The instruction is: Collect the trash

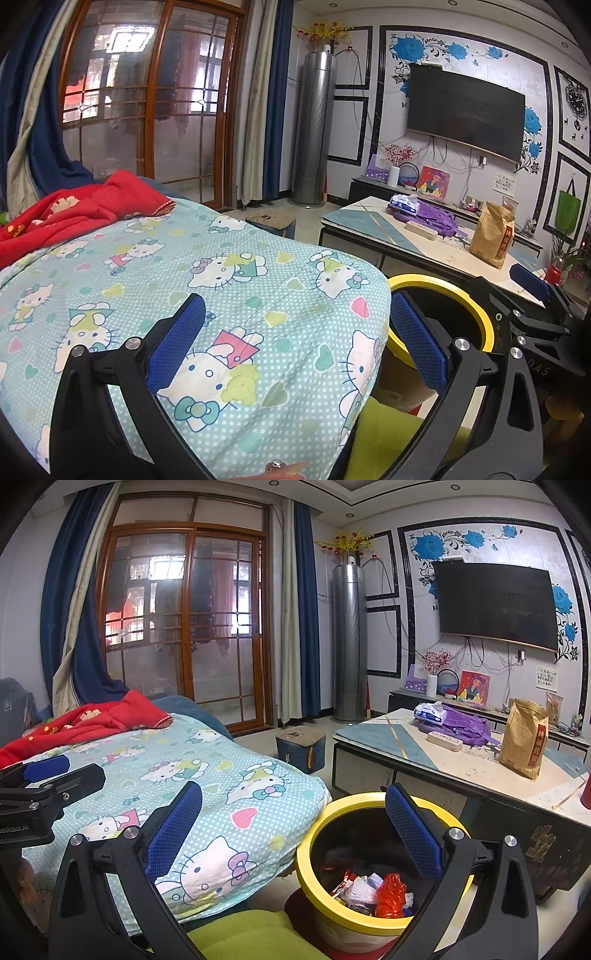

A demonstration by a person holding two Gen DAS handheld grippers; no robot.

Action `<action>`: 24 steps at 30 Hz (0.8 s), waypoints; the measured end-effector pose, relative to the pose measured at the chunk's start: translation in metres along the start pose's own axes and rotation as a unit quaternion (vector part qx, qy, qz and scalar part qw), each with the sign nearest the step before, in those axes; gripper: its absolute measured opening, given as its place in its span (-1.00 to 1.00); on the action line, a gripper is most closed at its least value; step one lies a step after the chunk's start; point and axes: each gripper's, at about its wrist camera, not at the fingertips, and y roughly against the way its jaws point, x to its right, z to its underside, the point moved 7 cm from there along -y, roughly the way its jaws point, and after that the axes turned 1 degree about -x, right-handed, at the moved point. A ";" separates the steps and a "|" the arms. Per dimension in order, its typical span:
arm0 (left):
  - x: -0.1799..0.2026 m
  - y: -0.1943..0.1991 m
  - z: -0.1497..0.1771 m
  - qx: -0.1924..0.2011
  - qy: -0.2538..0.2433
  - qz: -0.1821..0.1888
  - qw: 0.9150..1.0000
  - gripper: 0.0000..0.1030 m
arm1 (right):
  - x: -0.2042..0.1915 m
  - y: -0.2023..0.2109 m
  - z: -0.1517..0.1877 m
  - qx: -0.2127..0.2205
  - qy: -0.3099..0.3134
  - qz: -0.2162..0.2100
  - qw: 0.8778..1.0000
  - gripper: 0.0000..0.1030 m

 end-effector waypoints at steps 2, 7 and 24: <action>0.000 0.000 0.000 -0.001 0.000 0.000 1.000 0.79 | 0.000 0.000 0.000 0.000 0.000 0.000 1.000 0.88; 0.000 -0.001 0.000 -0.001 0.000 0.000 1.000 0.79 | 0.000 0.000 0.000 0.000 0.000 0.000 1.000 0.88; 0.001 0.000 0.001 -0.004 -0.002 0.004 1.000 0.79 | -0.001 -0.001 -0.001 0.000 0.000 0.000 1.000 0.88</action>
